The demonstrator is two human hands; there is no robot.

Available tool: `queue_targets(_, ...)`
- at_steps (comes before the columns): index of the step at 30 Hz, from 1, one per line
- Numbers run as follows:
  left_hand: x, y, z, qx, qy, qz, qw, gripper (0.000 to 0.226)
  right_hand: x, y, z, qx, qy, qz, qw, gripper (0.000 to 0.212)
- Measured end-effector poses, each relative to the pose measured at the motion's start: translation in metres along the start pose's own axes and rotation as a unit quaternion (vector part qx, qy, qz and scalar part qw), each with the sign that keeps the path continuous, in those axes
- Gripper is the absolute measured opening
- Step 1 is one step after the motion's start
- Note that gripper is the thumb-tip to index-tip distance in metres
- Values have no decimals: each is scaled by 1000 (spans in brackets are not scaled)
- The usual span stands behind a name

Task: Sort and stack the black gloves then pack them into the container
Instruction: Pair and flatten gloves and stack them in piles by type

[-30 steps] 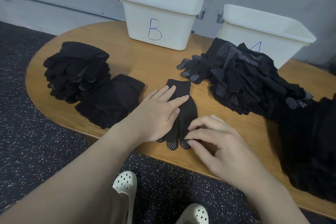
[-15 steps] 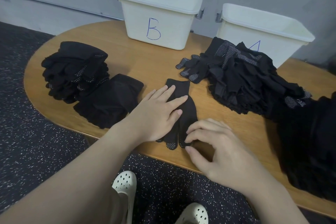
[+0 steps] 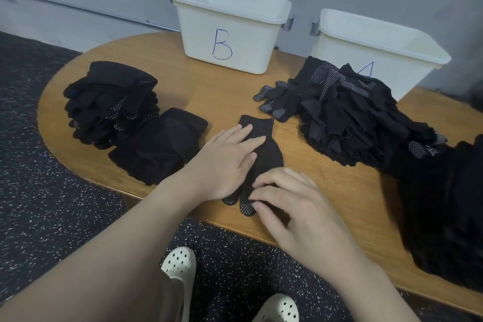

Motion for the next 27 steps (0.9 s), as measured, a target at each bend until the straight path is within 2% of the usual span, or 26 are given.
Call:
queue_targets(5,-1,1,1,8,8,8,1000,51,0,-3,-2,1,12,20,1000,11)
queue_targets(11,-5,-1,0,7,68,6,998,59,-12,-1,0,-13,27,40,999,15)
queue_targets(15,-7,1,2,16,66,26,997,60,-6,6,-4,-53,49,25,997,23)
queue_targets(19,-6,6,4,21,15,37,999,57,6,30,-26,-136,39,-21,990,29)
queue_targets(22,-2,3,6,30,8,25,999,56,-7,42,-42,-202,12,35,979,46)
queue_targets(27,14,-13,0,46,120,-46,991,49,-44,46,-42,-197,-25,154,968,55)
Point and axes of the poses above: each hand's wrist, its own y-axis towards the middle knuckle, its own x-axis out of the back of the hand, z = x × y, the point moved 10 cm from there along y, towards the middle knuckle, and after that the axes turned 3 degrees about -y, right-handed, at the moved point
